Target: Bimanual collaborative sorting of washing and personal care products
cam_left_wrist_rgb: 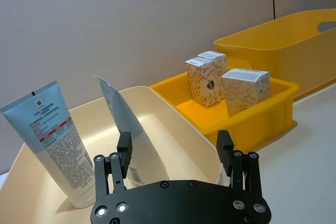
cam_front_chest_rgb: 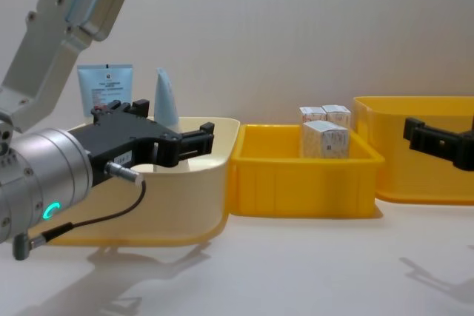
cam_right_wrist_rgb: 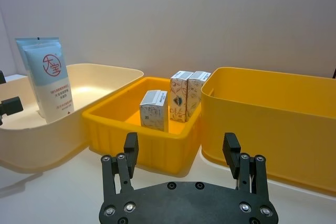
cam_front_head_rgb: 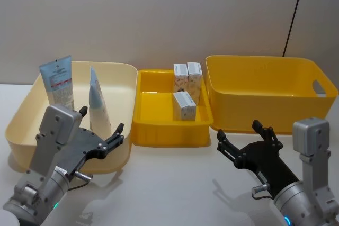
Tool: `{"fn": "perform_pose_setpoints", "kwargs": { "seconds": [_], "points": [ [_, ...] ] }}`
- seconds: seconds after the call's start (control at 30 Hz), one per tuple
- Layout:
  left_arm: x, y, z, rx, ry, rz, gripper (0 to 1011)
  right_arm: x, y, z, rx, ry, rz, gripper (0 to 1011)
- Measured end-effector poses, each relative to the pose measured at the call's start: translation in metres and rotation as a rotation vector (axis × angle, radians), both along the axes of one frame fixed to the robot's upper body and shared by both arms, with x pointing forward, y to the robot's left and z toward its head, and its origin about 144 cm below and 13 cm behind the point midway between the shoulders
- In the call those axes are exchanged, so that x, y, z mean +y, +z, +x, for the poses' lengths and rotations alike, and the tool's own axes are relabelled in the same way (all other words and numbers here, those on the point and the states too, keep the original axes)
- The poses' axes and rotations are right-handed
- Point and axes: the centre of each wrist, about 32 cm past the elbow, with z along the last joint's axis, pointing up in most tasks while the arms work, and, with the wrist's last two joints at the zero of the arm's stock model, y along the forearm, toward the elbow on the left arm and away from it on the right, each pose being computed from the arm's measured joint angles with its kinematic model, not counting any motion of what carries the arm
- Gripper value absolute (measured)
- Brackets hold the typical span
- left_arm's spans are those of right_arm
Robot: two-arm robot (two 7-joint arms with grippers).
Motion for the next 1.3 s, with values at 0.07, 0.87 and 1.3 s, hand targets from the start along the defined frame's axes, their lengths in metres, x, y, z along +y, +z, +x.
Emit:
{"fn": "perform_pose_setpoints", "kwargs": {
  "seconds": [0.07,0.87,1.3],
  "points": [
    [0.0000,0.0000,0.0000,0.000,0.000,0.000,1002,0.0000,0.0000,0.0000,0.000,0.000,0.000,1001],
    [0.0000,0.0000,0.0000,0.000,0.000,0.000,1002,0.0000,0.0000,0.0000,0.000,0.000,0.000,1001],
    [0.0000,0.0000,0.0000,0.000,0.000,0.000,1002,0.0000,0.0000,0.0000,0.000,0.000,0.000,1001]
  ]
}}
